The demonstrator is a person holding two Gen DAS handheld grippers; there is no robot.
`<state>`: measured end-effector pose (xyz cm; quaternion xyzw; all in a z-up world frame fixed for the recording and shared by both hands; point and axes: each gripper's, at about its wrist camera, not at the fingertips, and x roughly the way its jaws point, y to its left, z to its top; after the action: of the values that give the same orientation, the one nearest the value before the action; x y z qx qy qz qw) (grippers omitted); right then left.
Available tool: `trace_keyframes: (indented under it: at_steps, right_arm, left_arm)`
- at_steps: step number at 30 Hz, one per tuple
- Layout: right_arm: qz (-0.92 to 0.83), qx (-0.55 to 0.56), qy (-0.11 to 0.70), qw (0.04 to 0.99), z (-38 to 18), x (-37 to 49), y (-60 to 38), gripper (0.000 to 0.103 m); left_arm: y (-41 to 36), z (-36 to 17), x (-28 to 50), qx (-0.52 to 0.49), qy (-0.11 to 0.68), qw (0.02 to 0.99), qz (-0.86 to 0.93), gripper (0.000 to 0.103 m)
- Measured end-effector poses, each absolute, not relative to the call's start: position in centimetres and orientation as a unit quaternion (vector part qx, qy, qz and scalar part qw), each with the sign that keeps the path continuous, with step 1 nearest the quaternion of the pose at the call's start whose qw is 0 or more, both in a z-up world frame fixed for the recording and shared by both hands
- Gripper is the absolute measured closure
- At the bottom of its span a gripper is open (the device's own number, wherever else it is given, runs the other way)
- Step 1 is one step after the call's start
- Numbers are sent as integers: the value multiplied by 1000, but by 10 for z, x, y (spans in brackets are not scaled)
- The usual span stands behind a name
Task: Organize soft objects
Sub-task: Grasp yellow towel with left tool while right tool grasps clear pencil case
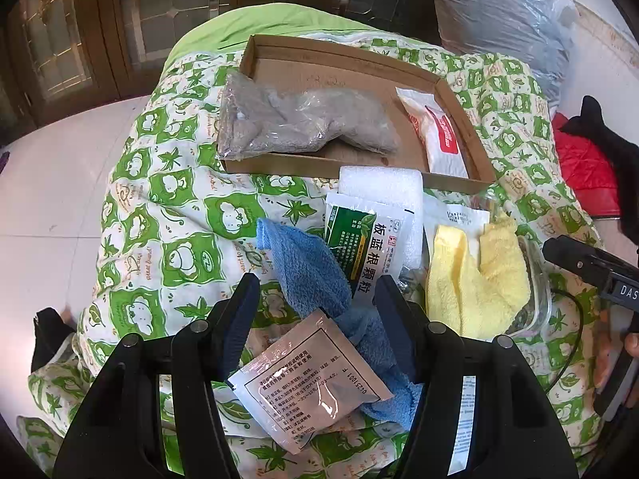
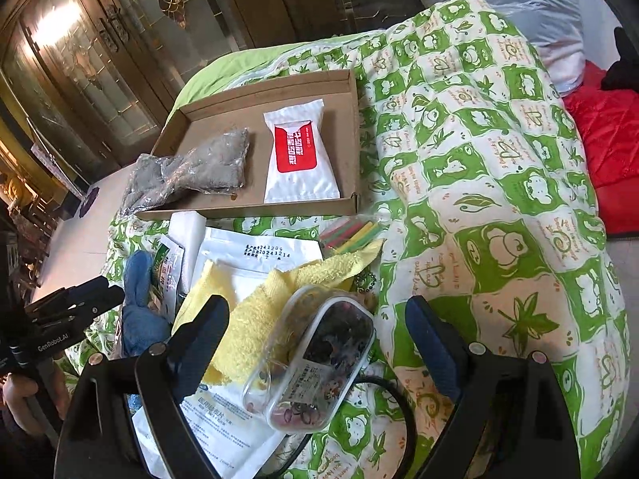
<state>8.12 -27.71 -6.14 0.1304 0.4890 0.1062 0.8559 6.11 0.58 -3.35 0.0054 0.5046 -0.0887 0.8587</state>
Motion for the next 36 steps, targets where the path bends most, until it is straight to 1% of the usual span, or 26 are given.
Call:
trace_keyframes:
  at_steps: [5, 12, 20, 23, 24, 25, 26, 27, 30, 32, 34, 36]
  right_arm:
    - [109, 139, 494, 851, -62, 82, -278, 13]
    - [149, 205, 528, 810, -57, 79, -299, 13]
    - [167, 175, 560, 793, -65, 73, -274, 13]
    - [140, 135, 569, 799, -79, 76, -264, 14]
    - [132, 122, 570, 802, -82, 76, -263, 16]
    - [122, 108, 569, 806, -84, 76, -263, 21]
    - [119, 103, 567, 808, -84, 75, -264, 25]
    - [119, 104, 567, 809, -84, 75, -266, 26]
    - [119, 105, 567, 808, -79, 74, -273, 42]
    - [108, 92, 570, 810, -77, 73, -277, 65]
    - [102, 94, 576, 805, -80, 73, -284, 71]
    - [100, 93, 582, 802, -87, 74, -286, 72]
  left_arm:
    - [2, -33, 60, 15, 503, 859, -96, 43]
    - [-11, -33, 57, 37, 500, 857, -117, 43]
    - [-22, -34, 53, 63, 495, 858, -124, 43]
    - [-24, -35, 53, 64, 495, 857, -124, 43]
    - [-24, -35, 53, 64, 495, 857, -125, 43]
    - [-24, -35, 52, 64, 495, 858, -125, 43]
    - [-24, -35, 52, 64, 495, 858, -124, 43]
    - [-24, -35, 53, 63, 495, 858, -124, 43]
    - [-24, -35, 52, 63, 495, 858, -124, 43]
    - [-23, -35, 52, 62, 495, 858, -124, 43]
    - [-23, -35, 53, 61, 495, 858, -124, 43]
    - [-25, -36, 54, 50, 499, 855, -129, 43]
